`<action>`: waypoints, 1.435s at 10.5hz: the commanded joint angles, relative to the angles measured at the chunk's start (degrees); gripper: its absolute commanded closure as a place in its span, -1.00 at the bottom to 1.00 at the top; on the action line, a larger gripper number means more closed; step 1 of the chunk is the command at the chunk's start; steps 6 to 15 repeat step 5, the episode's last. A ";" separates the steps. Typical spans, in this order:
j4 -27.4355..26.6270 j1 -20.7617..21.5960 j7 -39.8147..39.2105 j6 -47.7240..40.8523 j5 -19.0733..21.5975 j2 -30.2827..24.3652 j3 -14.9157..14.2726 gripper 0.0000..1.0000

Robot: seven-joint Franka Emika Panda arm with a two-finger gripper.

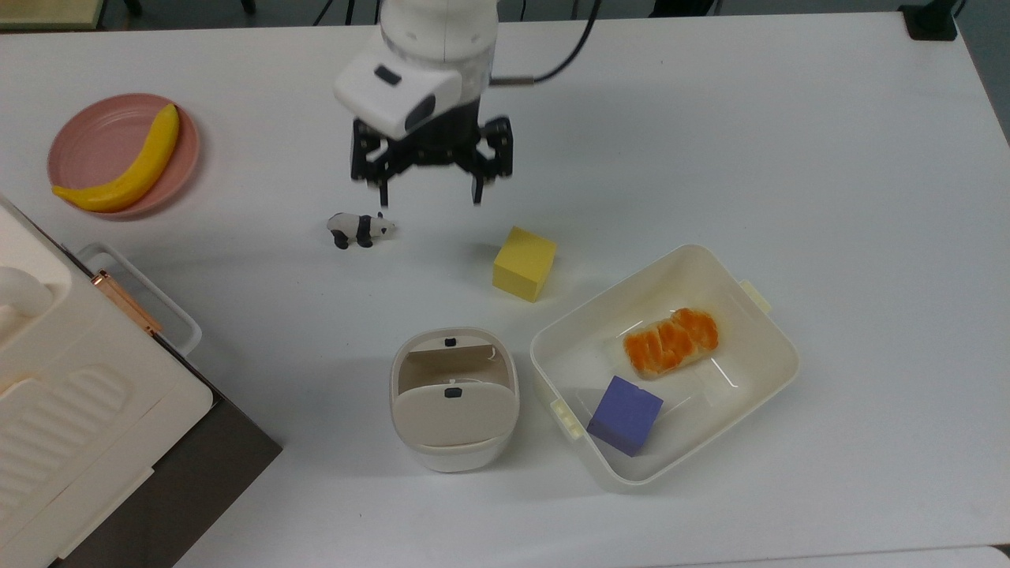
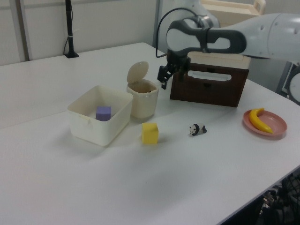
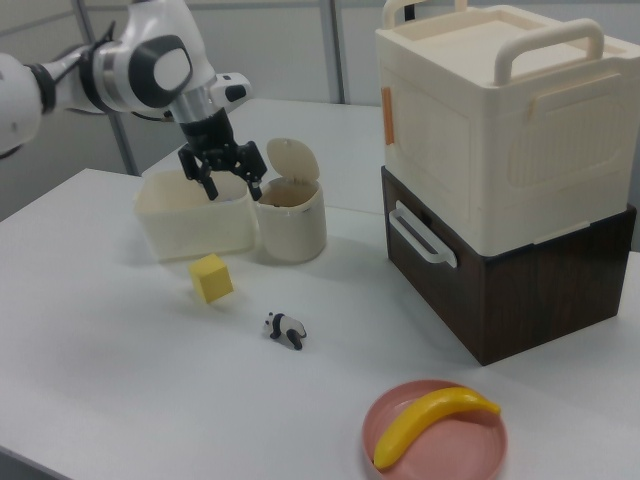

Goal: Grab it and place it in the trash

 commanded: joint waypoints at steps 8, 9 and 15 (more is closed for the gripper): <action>-7.77 -3.12 0.15 -13.53 1.39 -13.69 0.16 -1.00; -7.77 -3.12 0.15 -13.53 1.39 -13.69 0.16 -1.00; -7.77 -3.12 0.15 -13.53 1.39 -13.69 0.16 -1.00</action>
